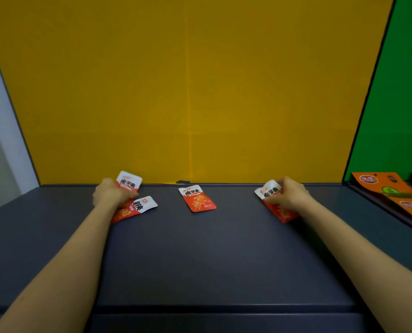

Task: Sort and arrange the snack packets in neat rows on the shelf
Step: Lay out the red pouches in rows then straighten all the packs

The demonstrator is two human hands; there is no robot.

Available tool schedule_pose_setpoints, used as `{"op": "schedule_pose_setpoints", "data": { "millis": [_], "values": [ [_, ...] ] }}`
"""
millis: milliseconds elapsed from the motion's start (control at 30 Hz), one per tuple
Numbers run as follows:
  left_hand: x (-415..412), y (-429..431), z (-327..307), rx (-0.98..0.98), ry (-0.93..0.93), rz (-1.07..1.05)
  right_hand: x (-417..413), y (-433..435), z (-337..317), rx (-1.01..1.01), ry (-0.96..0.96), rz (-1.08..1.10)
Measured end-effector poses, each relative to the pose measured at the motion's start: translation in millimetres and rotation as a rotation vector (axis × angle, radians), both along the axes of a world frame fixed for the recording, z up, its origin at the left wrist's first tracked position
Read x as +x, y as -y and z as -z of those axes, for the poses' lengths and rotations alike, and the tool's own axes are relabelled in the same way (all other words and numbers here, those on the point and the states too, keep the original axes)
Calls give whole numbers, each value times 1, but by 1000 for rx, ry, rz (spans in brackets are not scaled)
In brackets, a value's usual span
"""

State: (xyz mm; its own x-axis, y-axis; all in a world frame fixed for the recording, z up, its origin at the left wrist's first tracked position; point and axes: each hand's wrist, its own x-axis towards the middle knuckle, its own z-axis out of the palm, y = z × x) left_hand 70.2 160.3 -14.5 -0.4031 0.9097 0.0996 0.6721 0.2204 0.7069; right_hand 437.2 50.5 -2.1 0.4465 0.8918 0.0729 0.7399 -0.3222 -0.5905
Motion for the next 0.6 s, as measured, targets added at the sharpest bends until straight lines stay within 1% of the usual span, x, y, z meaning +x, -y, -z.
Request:
{"op": "schedule_pose_setpoints", "data": {
  "millis": [133, 200, 233, 267, 300, 367, 500, 533, 600],
  "values": [
    [-12, 12, -9, 253, 44, -12, -46, -5, -7, 120, -143, -112],
    [-17, 21, -22, 327, 153, 67, -72, -10, -12, 177, -225, -166],
    [-18, 27, -29, 321, 226, 151, -85, -14, -13, 194, -252, -189],
    [-19, 35, -35, 266, 270, 244, -98, -18, -14, 205, -270, -207],
    [-21, 44, -38, 183, 263, 334, -109, -23, -15, 218, -281, -220],
    [-27, 56, -35, 41, 171, 463, -129, -34, -14, 230, -299, -225],
    [-41, 62, -17, -80, 3, 537, -153, -52, 4, 215, -231, -200],
    [-41, 61, -13, -120, -66, 543, -155, -55, 10, 205, -186, -189],
    [-39, 61, -10, -139, -294, 499, -157, -59, 19, 165, -47, -157]
  ]
}}
